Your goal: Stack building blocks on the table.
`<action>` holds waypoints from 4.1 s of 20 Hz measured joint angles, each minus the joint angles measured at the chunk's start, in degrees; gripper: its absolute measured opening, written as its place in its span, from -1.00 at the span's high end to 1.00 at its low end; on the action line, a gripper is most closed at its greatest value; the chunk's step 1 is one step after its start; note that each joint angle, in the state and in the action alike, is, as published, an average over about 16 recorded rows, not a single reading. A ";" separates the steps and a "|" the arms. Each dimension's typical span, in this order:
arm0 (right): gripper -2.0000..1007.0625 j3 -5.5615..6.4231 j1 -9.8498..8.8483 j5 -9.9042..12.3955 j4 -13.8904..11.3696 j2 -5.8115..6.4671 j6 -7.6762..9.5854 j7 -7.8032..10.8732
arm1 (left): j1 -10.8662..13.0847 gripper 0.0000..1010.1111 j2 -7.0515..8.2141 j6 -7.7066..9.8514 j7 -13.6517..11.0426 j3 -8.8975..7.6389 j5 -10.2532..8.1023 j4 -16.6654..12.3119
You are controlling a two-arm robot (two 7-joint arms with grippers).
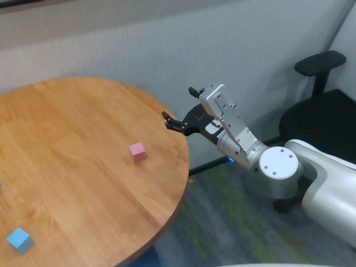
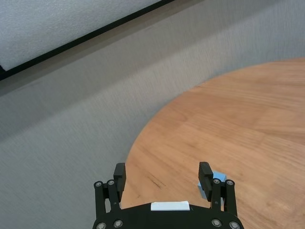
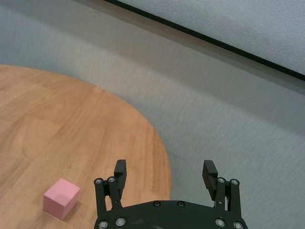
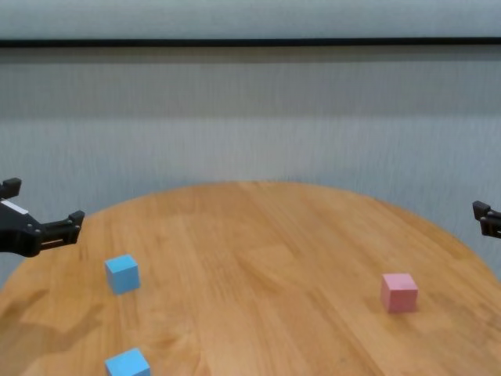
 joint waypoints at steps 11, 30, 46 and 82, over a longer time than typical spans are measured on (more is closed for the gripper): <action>-1.00 0.00 0.00 0.00 0.00 0.00 0.00 0.00 | 0.00 -0.99 0.00 0.00 0.00 0.00 0.00 0.00; -1.00 0.00 0.00 0.00 0.00 0.00 0.00 0.00 | 0.49 -0.99 0.68 -0.53 -1.25 -0.31 -0.11 -0.35; -1.00 -0.01 0.00 0.00 0.00 0.00 0.00 0.00 | 6.49 -0.99 9.46 -4.92 -16.35 -2.73 -4.59 -5.55; -1.00 -0.01 0.00 0.00 0.00 0.00 0.00 0.00 | 8.70 -0.99 5.61 -1.86 -26.35 1.06 0.61 -6.87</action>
